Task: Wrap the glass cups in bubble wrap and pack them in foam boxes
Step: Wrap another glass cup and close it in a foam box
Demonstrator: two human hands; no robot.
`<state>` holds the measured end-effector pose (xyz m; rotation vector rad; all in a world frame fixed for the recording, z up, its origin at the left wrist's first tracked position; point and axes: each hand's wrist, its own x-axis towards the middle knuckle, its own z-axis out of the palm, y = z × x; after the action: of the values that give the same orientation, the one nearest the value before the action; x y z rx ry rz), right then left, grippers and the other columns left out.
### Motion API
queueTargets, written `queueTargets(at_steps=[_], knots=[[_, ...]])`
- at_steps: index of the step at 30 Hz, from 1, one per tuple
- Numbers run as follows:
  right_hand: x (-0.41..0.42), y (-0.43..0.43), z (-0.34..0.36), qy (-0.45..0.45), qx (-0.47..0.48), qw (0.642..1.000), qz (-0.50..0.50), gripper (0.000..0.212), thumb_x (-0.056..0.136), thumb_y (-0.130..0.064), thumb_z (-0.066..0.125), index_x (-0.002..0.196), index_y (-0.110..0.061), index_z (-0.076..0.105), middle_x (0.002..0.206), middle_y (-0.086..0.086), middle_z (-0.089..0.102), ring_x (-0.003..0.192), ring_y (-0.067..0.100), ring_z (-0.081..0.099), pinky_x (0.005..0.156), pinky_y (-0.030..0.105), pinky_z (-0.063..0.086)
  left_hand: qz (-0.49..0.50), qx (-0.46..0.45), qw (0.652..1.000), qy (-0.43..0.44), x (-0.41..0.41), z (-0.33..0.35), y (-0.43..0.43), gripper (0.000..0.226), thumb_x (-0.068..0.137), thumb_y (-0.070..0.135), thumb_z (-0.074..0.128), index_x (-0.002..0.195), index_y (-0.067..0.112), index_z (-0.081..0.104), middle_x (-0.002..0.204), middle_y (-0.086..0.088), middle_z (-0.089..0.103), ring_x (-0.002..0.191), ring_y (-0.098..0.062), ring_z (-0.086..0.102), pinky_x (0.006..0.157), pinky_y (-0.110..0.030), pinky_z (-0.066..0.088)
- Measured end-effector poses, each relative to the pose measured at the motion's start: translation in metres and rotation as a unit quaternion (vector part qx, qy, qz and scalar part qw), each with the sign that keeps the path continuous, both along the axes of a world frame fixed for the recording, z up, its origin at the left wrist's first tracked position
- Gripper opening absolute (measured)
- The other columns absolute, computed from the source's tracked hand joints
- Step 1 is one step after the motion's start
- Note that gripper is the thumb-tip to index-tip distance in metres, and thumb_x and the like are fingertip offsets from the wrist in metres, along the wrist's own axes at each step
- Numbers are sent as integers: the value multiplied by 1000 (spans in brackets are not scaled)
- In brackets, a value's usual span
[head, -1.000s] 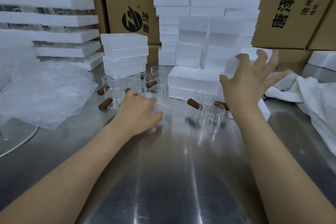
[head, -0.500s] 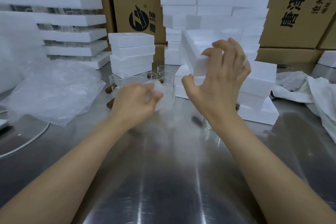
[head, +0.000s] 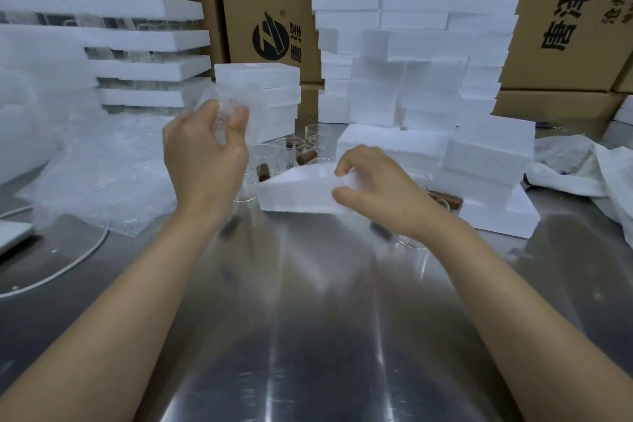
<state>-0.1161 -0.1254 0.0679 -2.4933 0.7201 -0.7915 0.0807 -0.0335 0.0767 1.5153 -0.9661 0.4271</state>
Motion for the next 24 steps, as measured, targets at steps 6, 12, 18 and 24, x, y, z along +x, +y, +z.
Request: queueTargets(at_steps=[6,12,18,24], knots=[[-17,-14,0,150,40,985,70,19,86,-19,69,95,-27,55,125,-6,44,111,6,43,85,3,29,-15,74,967,-245,-25,-8,1,27,88,29,60,81,4,68,69,-7,68,89,-37,61,97,-37,36],[-15,-15,-3,212,14,975,63,18,84,-18,71,94,-27,58,133,-9,37,116,10,44,101,21,34,-58,214,912,-344,-23,-13,-4,29,91,32,62,81,5,66,55,-6,57,69,-32,63,106,-43,35],[-14,-17,-4,228,-2,973,24,17,84,-18,70,99,-22,62,132,-9,40,107,11,47,90,23,39,-79,304,886,-342,-24,-15,-3,39,91,45,57,67,19,40,53,7,31,70,-27,39,58,-33,18],[-13,-17,-4,227,-14,973,-24,15,84,-16,69,95,-20,61,118,3,45,106,22,53,90,37,47,-43,336,876,-343,-27,-12,-3,48,91,48,54,57,24,29,53,8,33,65,-25,38,49,-28,15]])
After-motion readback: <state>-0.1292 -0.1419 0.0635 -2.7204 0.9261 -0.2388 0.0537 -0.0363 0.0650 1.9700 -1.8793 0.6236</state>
